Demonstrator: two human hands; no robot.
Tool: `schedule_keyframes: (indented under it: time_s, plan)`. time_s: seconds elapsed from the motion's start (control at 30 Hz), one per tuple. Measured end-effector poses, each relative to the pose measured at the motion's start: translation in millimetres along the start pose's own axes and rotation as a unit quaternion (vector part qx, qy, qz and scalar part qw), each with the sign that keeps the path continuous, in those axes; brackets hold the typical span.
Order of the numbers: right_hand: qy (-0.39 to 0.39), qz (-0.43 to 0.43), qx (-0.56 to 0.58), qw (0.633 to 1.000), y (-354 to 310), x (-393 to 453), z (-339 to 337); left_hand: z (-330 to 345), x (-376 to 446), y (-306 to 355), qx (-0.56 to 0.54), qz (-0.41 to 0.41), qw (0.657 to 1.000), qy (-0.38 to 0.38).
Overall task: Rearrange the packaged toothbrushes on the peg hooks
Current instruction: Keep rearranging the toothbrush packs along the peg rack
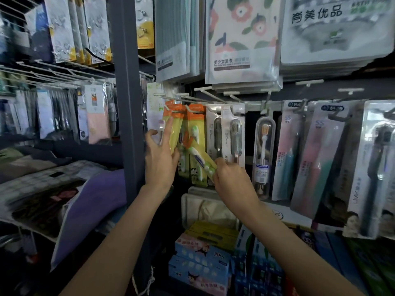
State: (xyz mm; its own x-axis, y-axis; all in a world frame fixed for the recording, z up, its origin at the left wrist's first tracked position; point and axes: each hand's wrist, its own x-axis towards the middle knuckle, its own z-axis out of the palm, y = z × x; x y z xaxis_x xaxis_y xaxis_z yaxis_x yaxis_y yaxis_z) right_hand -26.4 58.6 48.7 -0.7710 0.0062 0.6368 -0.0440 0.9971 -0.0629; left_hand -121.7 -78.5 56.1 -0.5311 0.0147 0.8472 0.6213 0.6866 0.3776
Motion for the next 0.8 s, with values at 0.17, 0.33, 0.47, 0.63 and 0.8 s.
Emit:
schedule_keyframes:
  time_s: [0.17, 0.33, 0.47, 0.63, 0.8]
  plan:
    - [0.019, -0.003, 0.048, 0.999, -6.7, 13.3, 6.3, -1.0, -2.7, 1.7, 0.008, -0.002, 1.000, 0.005]
    - [0.056, 0.007, 0.060, 0.997, -18.3, 44.0, 3.1, -2.6, -2.1, 2.4, 0.006, -0.012, 1.000, -0.009]
    - [0.091, 0.025, 0.098, 0.991, -25.0, 51.4, 15.5, -1.9, -1.5, 0.9, 0.002, -0.008, 1.000, -0.010]
    - [0.155, 0.099, 0.229, 0.956, -36.5, 48.7, 31.3, -1.0, -1.5, -1.2, 0.004, 0.002, 1.000, -0.002]
    - [0.160, 0.168, 0.333, 0.914, -55.8, 48.6, 47.6, -0.5, -0.5, -2.8, -0.002, -0.006, 1.000, -0.009]
